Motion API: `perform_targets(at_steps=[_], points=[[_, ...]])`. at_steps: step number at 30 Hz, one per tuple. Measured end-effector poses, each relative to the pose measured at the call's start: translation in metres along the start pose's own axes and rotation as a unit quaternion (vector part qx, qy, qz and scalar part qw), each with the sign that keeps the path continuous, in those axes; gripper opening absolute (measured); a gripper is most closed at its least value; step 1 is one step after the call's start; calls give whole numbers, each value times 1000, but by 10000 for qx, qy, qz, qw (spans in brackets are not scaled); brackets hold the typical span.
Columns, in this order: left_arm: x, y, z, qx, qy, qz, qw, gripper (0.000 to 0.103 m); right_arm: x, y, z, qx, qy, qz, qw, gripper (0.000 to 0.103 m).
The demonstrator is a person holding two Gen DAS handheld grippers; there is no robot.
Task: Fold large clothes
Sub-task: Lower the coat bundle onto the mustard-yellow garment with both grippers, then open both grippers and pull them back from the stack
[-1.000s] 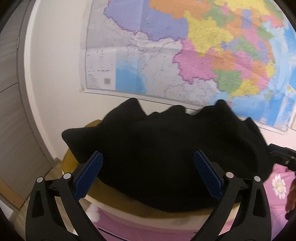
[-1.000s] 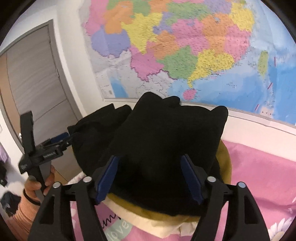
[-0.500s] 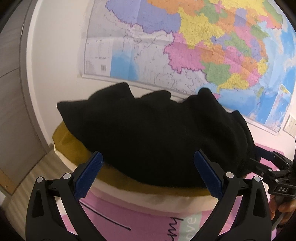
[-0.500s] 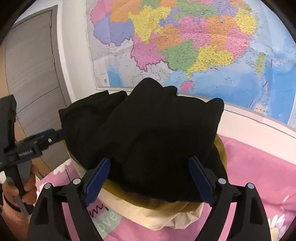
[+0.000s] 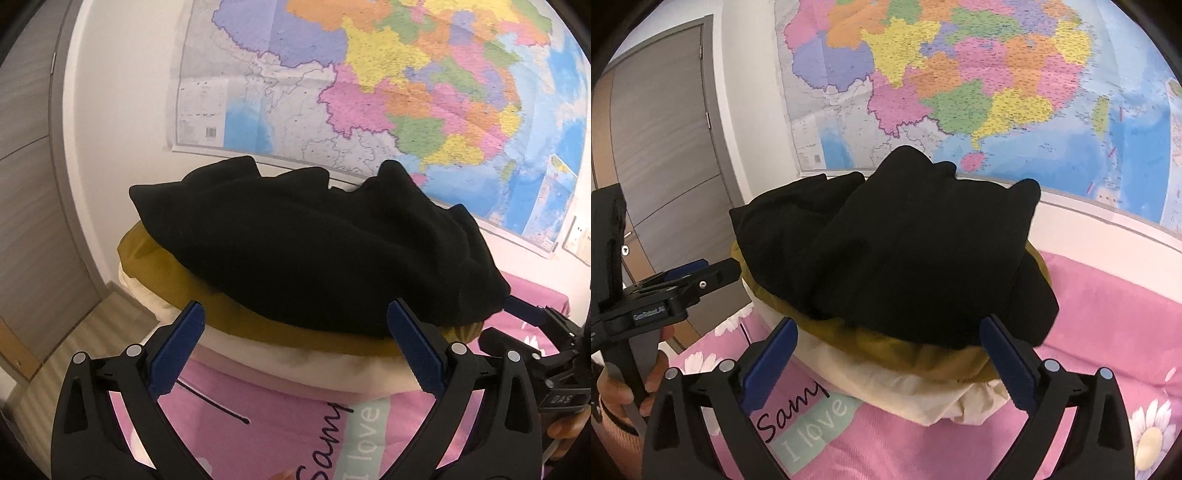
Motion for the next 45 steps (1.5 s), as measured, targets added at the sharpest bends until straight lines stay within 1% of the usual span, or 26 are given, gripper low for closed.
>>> perform_targets(at_steps=[4, 10, 13, 21, 26, 33, 39, 45], points=[[6, -6, -8, -62, -58, 79, 9999, 97, 6, 3, -4, 14, -4, -25, 10000, 97], [18, -10, -10, -106, 15, 56, 9999, 97, 17, 8, -12, 54, -45, -43, 10000, 97], [24, -11, -15, -185, 7, 34, 9998, 97, 22, 11, -15, 126, -63, -124, 9998, 97], [35, -17, -25, -218, -6, 29, 9998, 97, 30, 20, -28, 222, -172, -318, 9991, 97], [41, -21, -32, -126, 12, 19, 9999, 97, 36, 24, -31, 197, -156, -299, 9992, 97], [46, -21, -43, -223, -35, 67, 9997, 97, 43, 28, -37, 181, -173, -279, 9993, 97], [50, -17, -48, -245, -26, -28, 9997, 97, 47, 32, -43, 148, -193, -295, 9993, 97], [50, -18, -55, -296, -73, 34, 9995, 97, 49, 36, -48, 125, -225, -279, 9993, 97]])
Point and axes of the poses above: each gripper's, at about its wrist camera, not at the fingertips, and z roughly the way its jaws point, y to its left, x to its underside, the point moved 4 cm from there along z, roughly the way its jaws point, and after that the axes turned 3 degrees about -x, right-handed, at the moved point
